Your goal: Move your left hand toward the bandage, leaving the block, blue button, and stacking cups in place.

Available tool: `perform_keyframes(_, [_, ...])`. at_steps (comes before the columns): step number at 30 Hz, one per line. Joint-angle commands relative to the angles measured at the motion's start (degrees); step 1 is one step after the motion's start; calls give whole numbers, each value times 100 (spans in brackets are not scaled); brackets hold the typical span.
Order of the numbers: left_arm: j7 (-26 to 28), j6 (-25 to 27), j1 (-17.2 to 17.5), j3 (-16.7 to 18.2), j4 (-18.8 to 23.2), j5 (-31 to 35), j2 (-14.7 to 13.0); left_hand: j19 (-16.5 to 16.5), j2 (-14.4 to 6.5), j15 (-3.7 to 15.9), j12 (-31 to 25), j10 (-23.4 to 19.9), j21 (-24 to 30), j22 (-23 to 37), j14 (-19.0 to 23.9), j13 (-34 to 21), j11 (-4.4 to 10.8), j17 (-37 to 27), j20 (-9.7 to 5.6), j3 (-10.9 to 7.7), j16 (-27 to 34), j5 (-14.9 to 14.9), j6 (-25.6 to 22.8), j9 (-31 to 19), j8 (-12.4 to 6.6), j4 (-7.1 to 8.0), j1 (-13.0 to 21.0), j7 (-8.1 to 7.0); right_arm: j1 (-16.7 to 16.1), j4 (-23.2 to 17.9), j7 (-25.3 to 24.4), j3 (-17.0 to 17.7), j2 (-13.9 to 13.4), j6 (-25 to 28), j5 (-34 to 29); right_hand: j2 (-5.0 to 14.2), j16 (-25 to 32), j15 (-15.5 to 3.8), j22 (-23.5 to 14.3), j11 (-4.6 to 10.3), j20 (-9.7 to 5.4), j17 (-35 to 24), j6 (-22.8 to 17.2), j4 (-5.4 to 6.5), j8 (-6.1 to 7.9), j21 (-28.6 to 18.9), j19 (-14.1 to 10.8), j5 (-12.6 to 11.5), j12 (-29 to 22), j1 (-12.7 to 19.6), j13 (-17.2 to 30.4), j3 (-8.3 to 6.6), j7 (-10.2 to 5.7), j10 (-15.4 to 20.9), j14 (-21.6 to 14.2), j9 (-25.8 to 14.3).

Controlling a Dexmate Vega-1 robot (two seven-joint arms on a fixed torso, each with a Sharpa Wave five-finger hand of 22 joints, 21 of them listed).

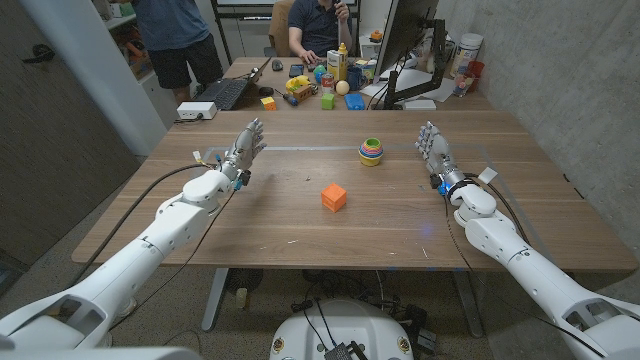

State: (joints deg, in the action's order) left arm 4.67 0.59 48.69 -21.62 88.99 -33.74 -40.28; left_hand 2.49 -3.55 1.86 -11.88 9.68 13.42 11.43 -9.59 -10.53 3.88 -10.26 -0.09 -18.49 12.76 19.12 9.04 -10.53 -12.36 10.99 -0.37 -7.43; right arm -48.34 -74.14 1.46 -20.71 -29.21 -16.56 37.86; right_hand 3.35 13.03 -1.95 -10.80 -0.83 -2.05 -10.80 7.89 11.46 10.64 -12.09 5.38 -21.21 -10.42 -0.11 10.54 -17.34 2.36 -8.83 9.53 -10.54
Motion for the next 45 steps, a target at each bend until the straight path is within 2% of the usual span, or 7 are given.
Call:
perform_keyframes(1, [469, 1866, -170, -97, 935, 305, -729, -3, -672, 64, -5, 19, -7, -9, -131, -17, 41, -4, 66, -35, 35, 40, 11, -30, -6, -19, 58, -116, 12, 37, -41, 14, 12, -11, -14, 752, 15, -130, -26, -4, -484, -26, 42, -16, 36, -27, 35, -10, -39, -11, 22, -27, 1, -44, 383, -27])
perform_keyframes(10, [620, 3385, -494, -272, 1639, 568, -1263, -2, -619, 51, -4, -86, -31, -27, -28, -22, 126, 3, 276, -58, 22, 31, -142, -40, -25, -65, 114, -387, 1, 4, -50, -8, 17, -2, -31, 750, 15, -127, -26, -11, -483, -26, 38, -17, 37, -28, 31, -8, -41, -10, 22, -24, 8, -37, 380, -27])
perform_keyframes(18, [32, 4692, -1310, -851, 1878, 963, -1653, 28, -603, 61, -6, -142, -56, -35, -19, -25, 159, 6, 295, -80, -1, 25, -184, -45, -18, -91, 150, -490, -32, -17, -88, 1, 13, 16, -26, 747, 17, -119, -26, -8, -481, -26, 33, -17, 38, -29, 28, -6, -40, -10, 22, -19, 9, -37, 375, -27])
perform_keyframes(24, [-711, 5507, -2131, -1578, 1918, 1529, -1883, 63, -594, 64, -15, -213, -80, -41, 14, -29, 210, 6, 329, -102, -8, 19, -238, -49, -21, -110, 180, -519, -63, 10, -120, 25, -5, 9, -24, 744, 16, -120, -25, -6, -477, -25, 31, -19, 38, -29, 26, -5, -39, -10, 21, -14, 14, -38, 374, -27])
perform_keyframes(30, [-1475, 6010, -2837, -2302, 1908, 2148, -2012, 103, -582, 13, 6, -204, -103, -46, 33, -33, 227, 1, 437, -123, -17, 9, -238, -53, -4, -125, 205, -530, -107, 7, -141, 48, -30, 0, -21, 743, 18, -115, -25, -8, -477, -25, 24, -19, 40, -29, 24, -4, -40, -10, 21, -11, 10, -35, 368, -27])
perform_keyframes(40, [-2302, 6494, -3534, -3143, 1896, 2968, -2108, 143, -535, 37, 40, -165, -127, -51, -5, -40, 279, -4, 531, -145, -50, -4, -172, -59, 34, -169, 256, -532, -165, -29, -201, 85, -49, -3, -9, 739, 17, -116, -25, -4, -478, -24, 18, -21, 41, -29, 23, -2, -40, -10, 21, -4, 10, -35, 367, -27])
perform_keyframes(45, [-3077, 6393, -4067, -3765, 1689, 3515, -2147, 151, -472, 72, 79, -98, -139, -55, -49, -47, 334, -7, 547, -187, -82, -10, -27, -67, 85, -270, 374, -531, -211, -58, -236, 116, -54, -10, 16, 738, 17, -113, -25, -11, -478, -24, 15, -21, 41, -30, 21, -1, -41, -10, 21, -1, 15, -31, 365, -27])
